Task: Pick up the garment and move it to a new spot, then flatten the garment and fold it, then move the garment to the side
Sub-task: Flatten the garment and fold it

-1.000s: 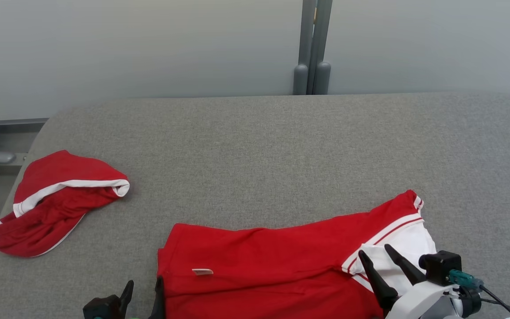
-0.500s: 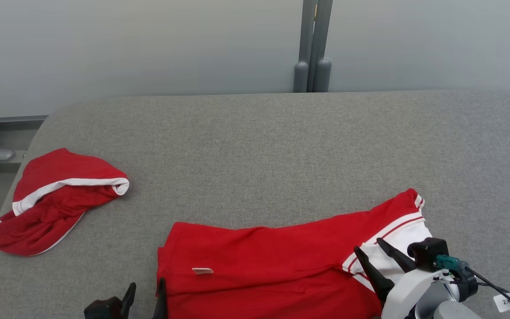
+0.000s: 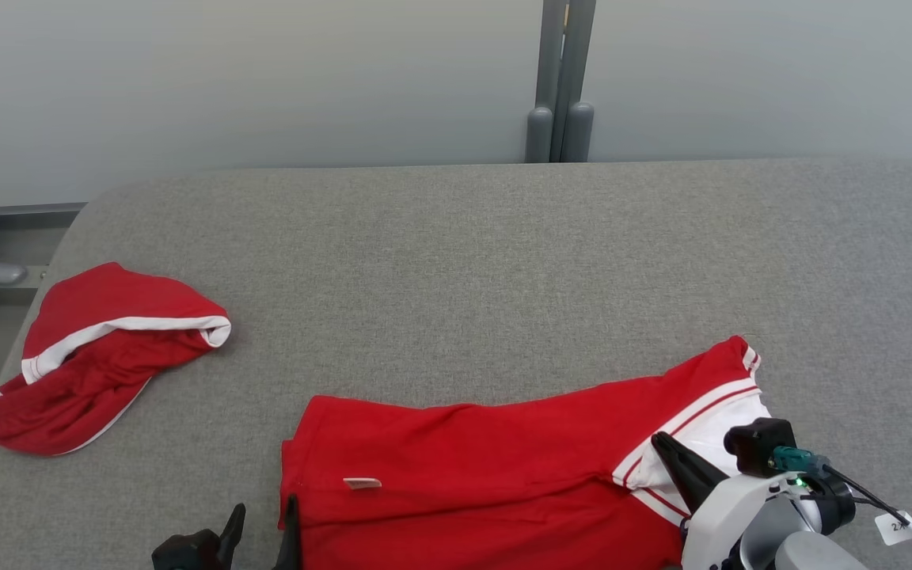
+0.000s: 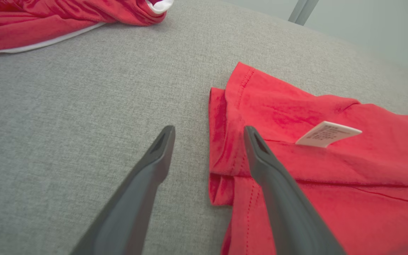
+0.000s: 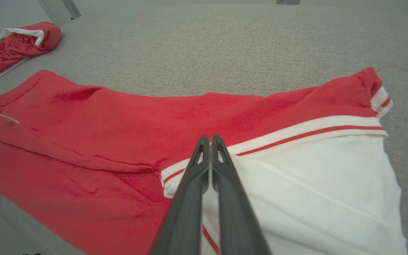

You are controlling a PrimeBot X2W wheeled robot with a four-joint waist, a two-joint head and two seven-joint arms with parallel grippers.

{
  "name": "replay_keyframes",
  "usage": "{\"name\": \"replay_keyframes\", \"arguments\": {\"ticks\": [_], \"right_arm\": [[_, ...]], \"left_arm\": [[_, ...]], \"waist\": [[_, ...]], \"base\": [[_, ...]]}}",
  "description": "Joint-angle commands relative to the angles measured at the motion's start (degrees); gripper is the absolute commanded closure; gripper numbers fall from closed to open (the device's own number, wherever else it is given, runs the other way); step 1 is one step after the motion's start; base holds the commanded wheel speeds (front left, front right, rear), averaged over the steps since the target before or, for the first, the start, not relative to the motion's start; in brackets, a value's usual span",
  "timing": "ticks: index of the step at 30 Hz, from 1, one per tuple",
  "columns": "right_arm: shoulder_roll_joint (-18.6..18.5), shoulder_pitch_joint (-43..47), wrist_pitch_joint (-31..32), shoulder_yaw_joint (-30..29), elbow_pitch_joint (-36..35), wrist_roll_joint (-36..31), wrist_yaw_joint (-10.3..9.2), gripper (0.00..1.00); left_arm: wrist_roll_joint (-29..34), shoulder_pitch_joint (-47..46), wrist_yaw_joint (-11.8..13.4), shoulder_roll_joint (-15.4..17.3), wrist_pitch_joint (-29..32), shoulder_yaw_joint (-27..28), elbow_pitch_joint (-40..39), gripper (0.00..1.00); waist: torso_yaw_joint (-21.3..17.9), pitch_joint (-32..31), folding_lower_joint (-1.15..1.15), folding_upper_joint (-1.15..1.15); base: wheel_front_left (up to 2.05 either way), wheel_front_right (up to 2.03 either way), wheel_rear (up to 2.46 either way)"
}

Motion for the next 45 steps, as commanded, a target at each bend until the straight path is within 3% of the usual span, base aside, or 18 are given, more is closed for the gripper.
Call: {"name": "replay_keyframes", "arguments": {"ticks": [1, 19, 20, 21, 22, 23, 24, 25, 35, 40, 45], "right_arm": [[0.18, 0.57, -0.13, -0.22, -0.12, 0.0, -0.07, 1.0], [-0.56, 10.76, -8.8, -1.97, -8.65, 0.77, -0.07, 1.0], [-0.69, 11.28, -8.89, -2.08, -8.74, 0.62, -0.07, 0.96], [-0.67, 11.74, -8.94, -2.12, -9.04, 0.59, -0.07, 0.77], [-0.66, 12.1, -8.98, -2.32, -9.25, 0.57, -0.07, 0.71], [-0.58, 12.63, -9.0, -2.79, -9.48, 0.55, -0.07, 0.55], [-0.52, 13.27, -8.95, -3.06, -9.78, 0.46, -0.07, 0.07], [-0.38, 13.84, -8.92, -3.52, -10.42, 0.41, -0.07, 0.0], [-1.09, 20.89, -8.94, -9.89, -17.01, -1.83, -0.07, 0.0], [-0.71, 18.29, -8.94, -12.01, -18.72, -2.75, -0.07, 0.0], [-0.24, 14.02, -8.94, -14.86, -14.81, -4.17, -0.07, 0.0]], "left_arm": [[-0.31, 0.16, 0.14, 0.16, 0.05, 0.01, -0.2, 0.0], [0.3, 0.1, -0.48, 0.15, 0.05, 0.85, -1.03, 0.0], [0.36, 0.04, -0.54, 0.15, 0.05, 0.91, -0.95, 0.0], [0.4, -0.02, -0.58, 0.15, 0.05, 0.98, -0.91, 0.0], [0.42, -0.08, -0.6, 0.16, 0.05, 1.07, -0.86, 0.0], [0.46, -0.11, -0.62, 0.16, 0.05, 1.18, -0.85, 0.0], [0.54, -0.11, -0.65, 0.16, 0.05, 1.26, -0.84, 0.0], [0.6, -0.11, -0.68, 0.16, 0.05, 1.29, -0.84, 0.0], [0.88, 0.28, -0.77, 0.16, 0.05, 1.55, -0.86, 0.0], [0.87, -0.24, -0.82, 0.16, 0.05, 0.95, -0.76, 0.0], [1.17, -0.57, -0.55, 0.15, 0.05, 0.15, -0.99, 0.0]], "waist": [[-0.02, 0.02, 0.0, 0.0], [-3.14, 0.61, 0.0, 0.0], [-3.27, 0.61, 0.0, 0.0], [-3.4, 0.6, 0.0, 0.0], [-3.54, 0.59, 0.0, 0.0], [-3.68, 0.56, 0.0, 0.0], [-3.8, 0.55, 0.0, 0.0], [-3.89, 0.54, 0.0, 0.0], [-4.39, 0.38, 0.0, 0.0], [-4.53, 0.32, 0.0, 0.0], [-3.96, 0.5, 0.0, 0.0]], "base": [[0.0, 0.0, 0.0], [0.0, 0.0, 0.0], [0.0, 0.0, 0.0], [0.0, 0.0, 0.0], [0.0, 0.0, 0.0], [0.0, 0.0, 0.0], [0.0, 0.0, 0.0], [0.0, 0.0, 0.0], [0.0, 0.0, 0.0], [0.0, 0.0, 0.0], [0.0, 0.0, 0.0]]}}
